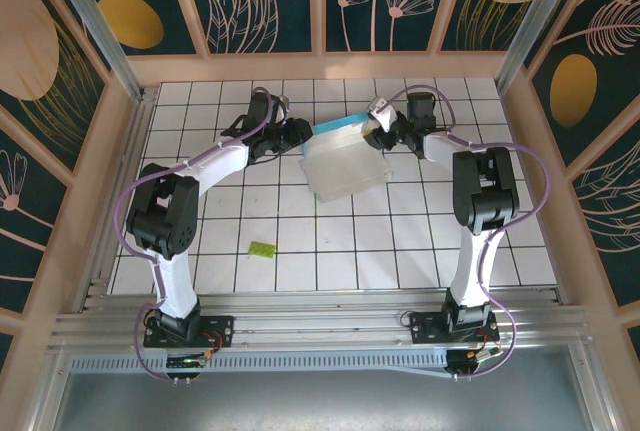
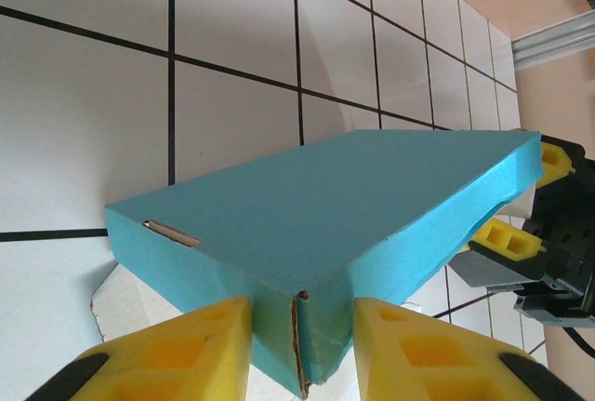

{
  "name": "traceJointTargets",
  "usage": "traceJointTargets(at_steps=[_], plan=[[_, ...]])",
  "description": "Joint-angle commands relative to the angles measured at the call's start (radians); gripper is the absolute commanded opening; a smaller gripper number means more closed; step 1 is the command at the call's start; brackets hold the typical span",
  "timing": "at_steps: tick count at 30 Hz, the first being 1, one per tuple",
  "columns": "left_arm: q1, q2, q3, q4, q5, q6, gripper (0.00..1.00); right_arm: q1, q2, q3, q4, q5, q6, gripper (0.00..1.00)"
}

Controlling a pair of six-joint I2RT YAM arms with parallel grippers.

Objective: Fold the paper box

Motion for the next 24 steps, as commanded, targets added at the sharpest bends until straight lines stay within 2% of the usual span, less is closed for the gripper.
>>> traceJointTargets(at_steps=[1, 4, 10, 12, 15, 24], plan=[[-0.005, 0.010, 0.033, -0.020, 0.024, 0.020, 0.33, 0.007, 0.010, 0.039, -0.034, -0.048, -0.032, 0.55], [-0.005, 0.013, 0.036, -0.020, 0.025, 0.017, 0.34, 0.007, 0.004, 0.045, -0.042, -0.039, 0.016, 0.55], [-0.005, 0.020, 0.057, 0.011, 0.103, -0.055, 0.35, 0.016, 0.006, 0.068, -0.007, 0.063, 0.314, 0.44], [-0.006, 0.003, 0.059, 0.022, 0.108, -0.066, 0.38, 0.020, 0.000, 0.041, 0.033, 0.073, 0.361, 0.39], [-0.005, -0.044, 0.064, -0.005, 0.036, -0.042, 0.43, 0.031, -0.012, -0.007, 0.091, 0.113, 0.354, 0.29], [-0.003, -0.174, 0.061, -0.074, -0.162, 0.117, 0.51, 0.041, -0.028, -0.036, 0.093, 0.101, 0.264, 0.15]])
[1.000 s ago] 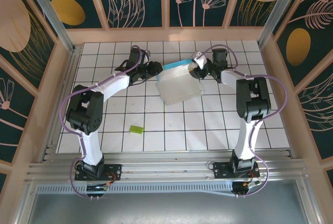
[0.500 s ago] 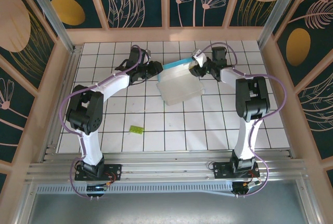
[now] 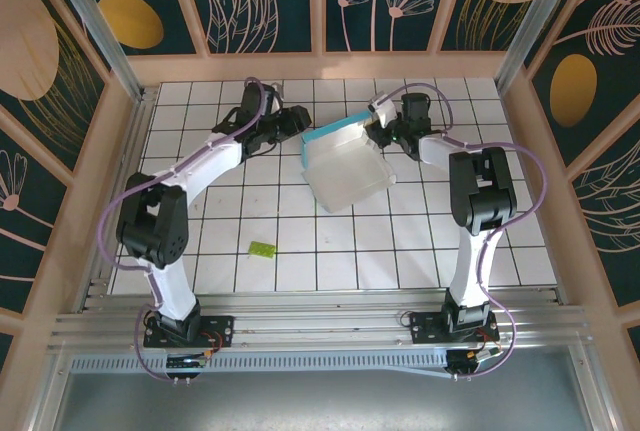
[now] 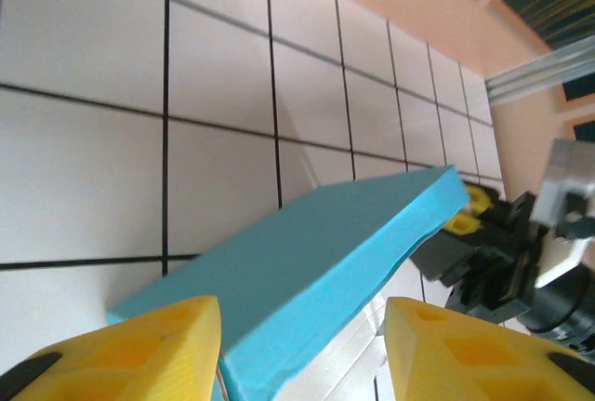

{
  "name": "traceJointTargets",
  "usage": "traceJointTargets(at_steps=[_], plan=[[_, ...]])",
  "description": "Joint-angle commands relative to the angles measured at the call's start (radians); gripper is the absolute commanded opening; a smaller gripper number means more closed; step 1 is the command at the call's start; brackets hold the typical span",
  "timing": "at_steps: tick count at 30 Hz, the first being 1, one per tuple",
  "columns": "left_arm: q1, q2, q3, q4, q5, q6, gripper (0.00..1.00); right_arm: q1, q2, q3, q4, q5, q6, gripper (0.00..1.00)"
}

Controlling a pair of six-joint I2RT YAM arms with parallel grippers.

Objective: Fold the paper box

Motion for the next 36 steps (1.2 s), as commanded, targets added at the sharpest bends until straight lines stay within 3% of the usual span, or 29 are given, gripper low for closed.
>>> traceJointTargets(at_steps=[1, 4, 7, 12, 20, 25, 36], plan=[[-0.004, -0.076, 0.029, -0.010, -0.078, 0.131, 0.51, 0.011, -0.033, -0.022, 0.021, -0.010, -0.028, 0.15], [-0.004, -0.057, 0.071, -0.035, -0.012, 0.318, 0.51, 0.017, -0.056, -0.050, 0.029, -0.050, -0.059, 0.13], [-0.004, 0.036, 0.226, -0.219, 0.042, 0.409, 0.51, 0.025, -0.075, -0.059, 0.005, -0.086, -0.086, 0.13], [-0.005, 0.204, 0.390, -0.391, 0.299, 0.433, 0.52, 0.043, -0.082, -0.041, -0.048, -0.062, -0.068, 0.13], [-0.010, 0.236, 0.320, -0.254, 0.536, 0.384, 0.57, 0.064, -0.089, -0.049, -0.075, -0.037, -0.054, 0.13], [-0.010, 0.271, 0.287, -0.204, 0.513, 0.349, 0.58, 0.073, -0.089, -0.049, -0.080, -0.035, -0.050, 0.13], [-0.010, 0.335, 0.304, -0.221, 0.481, 0.344, 0.40, 0.080, -0.088, -0.036, -0.100, -0.034, -0.038, 0.16]])
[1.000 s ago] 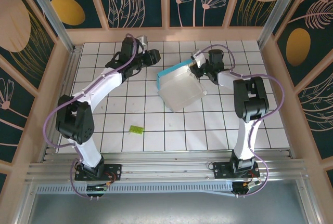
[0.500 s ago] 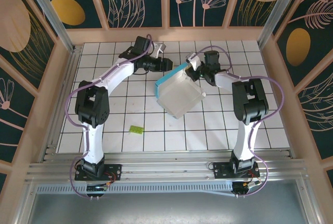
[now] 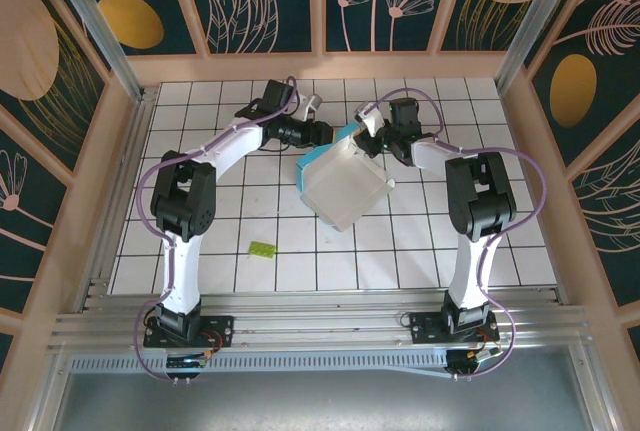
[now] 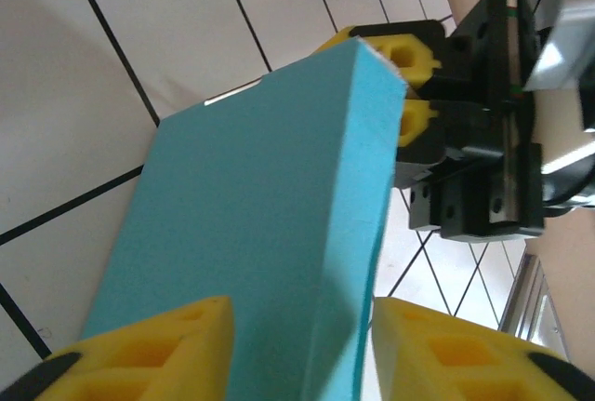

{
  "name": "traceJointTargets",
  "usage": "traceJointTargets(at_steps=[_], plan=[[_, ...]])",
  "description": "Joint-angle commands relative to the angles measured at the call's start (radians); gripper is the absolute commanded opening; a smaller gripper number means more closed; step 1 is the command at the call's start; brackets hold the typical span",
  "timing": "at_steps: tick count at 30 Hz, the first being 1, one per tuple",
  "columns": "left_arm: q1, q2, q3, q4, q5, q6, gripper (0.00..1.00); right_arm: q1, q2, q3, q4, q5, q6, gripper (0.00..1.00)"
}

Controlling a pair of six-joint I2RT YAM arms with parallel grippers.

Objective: Fold the paper box

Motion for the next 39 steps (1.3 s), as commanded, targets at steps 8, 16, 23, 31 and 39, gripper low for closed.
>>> traceJointTargets(at_steps=[8, 16, 23, 31, 39], plan=[[-0.002, 0.031, 0.003, 0.012, 0.008, -0.017, 0.31, 0.013, -0.047, 0.008, -0.046, -0.018, 0.117, 0.36], [-0.002, 0.027, 0.005, 0.011, 0.006, -0.017, 0.31, -0.023, -0.150, -0.045, -0.061, -0.123, 0.142, 0.51], [-0.001, 0.030, 0.010, 0.010, 0.007, -0.017, 0.31, -0.149, -0.217, -0.089, -0.058, -0.292, 0.059, 0.54], [-0.002, 0.030, 0.004, 0.010, 0.007, -0.017, 0.31, -0.227, -0.117, -0.015, -0.111, -0.342, -0.195, 0.51], [-0.002, 0.031, 0.002, 0.009, 0.009, -0.023, 0.31, -0.196, -0.001, 0.072, -0.191, -0.365, -0.500, 0.51]])
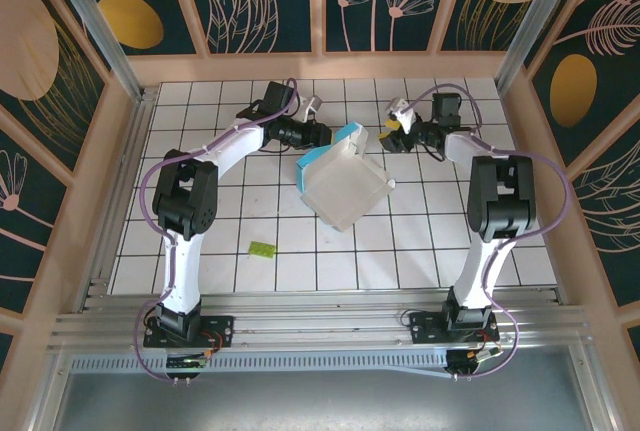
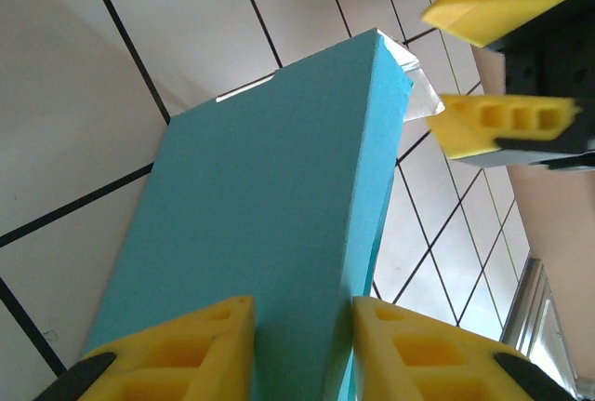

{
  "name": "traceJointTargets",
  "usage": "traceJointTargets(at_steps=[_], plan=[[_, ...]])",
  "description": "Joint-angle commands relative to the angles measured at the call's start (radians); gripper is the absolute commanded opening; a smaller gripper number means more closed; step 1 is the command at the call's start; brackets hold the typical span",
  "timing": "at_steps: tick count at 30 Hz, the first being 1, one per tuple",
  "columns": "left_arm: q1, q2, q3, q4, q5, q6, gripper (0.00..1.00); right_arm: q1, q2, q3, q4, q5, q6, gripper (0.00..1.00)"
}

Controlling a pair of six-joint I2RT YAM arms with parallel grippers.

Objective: Fold the paper box

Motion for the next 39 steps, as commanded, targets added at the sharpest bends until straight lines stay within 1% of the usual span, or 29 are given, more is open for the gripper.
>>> traceJointTargets(at_steps=[1, 8, 11, 16, 30, 36, 39], plan=[[-0.002, 0.018, 0.002, 0.000, 0.010, -0.014, 0.31, 0.020, 0.046, 0.059, -0.060, -0.037, -0.192, 0.50], [-0.002, 0.022, 0.010, -0.003, 0.010, -0.014, 0.31, 0.044, 0.129, 0.146, -0.085, -0.022, -0.293, 0.46], [-0.002, 0.023, 0.012, -0.004, 0.009, -0.013, 0.31, 0.062, 0.146, 0.177, -0.121, -0.045, -0.322, 0.46], [-0.002, 0.031, 0.027, -0.018, 0.006, -0.005, 0.31, 0.073, 0.142, 0.181, -0.135, -0.102, -0.342, 0.46], [-0.002, 0.038, 0.039, -0.023, 0.003, -0.002, 0.31, 0.112, 0.198, 0.259, -0.207, -0.101, -0.314, 0.49], [-0.002, 0.038, 0.032, -0.023, 0.003, 0.000, 0.31, 0.127, 0.213, 0.270, -0.199, -0.073, -0.270, 0.49], [-0.002, 0.039, 0.030, -0.023, 0.005, 0.000, 0.31, 0.135, 0.215, 0.268, -0.172, -0.046, -0.228, 0.46]])
